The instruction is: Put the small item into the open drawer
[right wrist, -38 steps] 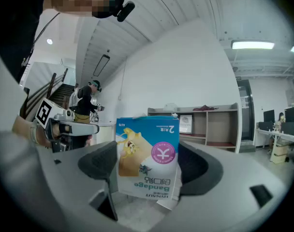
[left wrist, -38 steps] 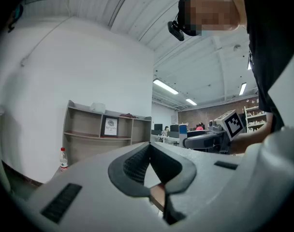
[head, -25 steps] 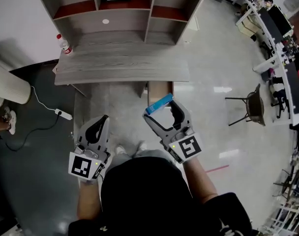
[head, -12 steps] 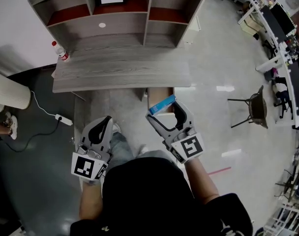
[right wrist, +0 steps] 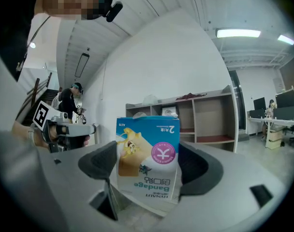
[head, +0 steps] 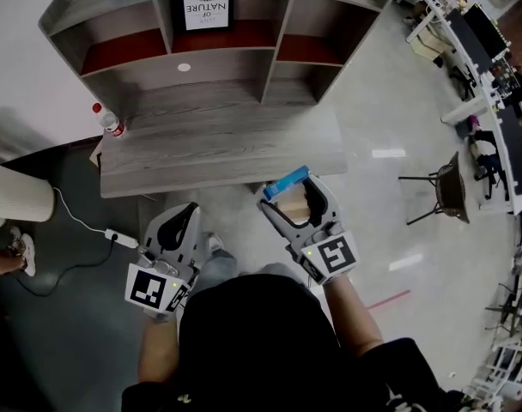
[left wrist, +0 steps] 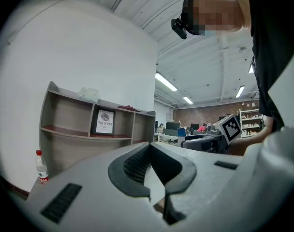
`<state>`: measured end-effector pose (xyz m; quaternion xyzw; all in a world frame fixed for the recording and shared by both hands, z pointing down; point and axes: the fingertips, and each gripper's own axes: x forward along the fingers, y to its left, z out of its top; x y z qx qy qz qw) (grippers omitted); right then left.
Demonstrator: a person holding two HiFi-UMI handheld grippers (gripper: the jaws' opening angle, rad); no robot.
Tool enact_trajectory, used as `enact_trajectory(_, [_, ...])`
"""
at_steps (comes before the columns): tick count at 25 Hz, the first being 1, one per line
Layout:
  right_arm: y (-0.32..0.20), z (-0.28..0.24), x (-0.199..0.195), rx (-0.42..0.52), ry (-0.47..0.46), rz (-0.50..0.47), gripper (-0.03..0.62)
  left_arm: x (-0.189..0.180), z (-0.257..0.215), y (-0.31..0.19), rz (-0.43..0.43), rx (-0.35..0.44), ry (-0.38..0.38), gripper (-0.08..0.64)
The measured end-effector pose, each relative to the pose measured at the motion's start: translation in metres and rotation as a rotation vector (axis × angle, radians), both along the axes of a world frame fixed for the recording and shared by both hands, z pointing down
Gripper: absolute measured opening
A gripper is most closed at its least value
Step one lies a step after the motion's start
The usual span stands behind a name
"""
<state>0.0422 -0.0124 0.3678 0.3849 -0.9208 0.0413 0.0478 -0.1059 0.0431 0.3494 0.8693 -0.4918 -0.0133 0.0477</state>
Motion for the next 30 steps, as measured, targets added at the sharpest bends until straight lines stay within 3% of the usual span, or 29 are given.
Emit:
enact_trajectory(6, [-0.027,0.006,-0.044,-0.013,0.010,0.078,0.407,-0.046,0.007,-0.036,0.082,-0.021,0.007,0.002])
enact_trajectory(11, [-0.039,0.012,-0.048,-0.035,0.030,0.152,0.407,-0.054,0.013,-0.055,0.149,-0.037,0.012,0.002])
enact_trajectory(20, [-0.049,0.047,-0.002,-0.107,0.071,0.313,0.407,-0.024,0.030,-0.075,0.293,-0.084,0.008,0.002])
enact_trajectory(30, [-0.049,0.131,0.073,-0.281,0.105,0.470,0.407,0.030,0.058,-0.093,0.419,-0.162,-0.018,0.002])
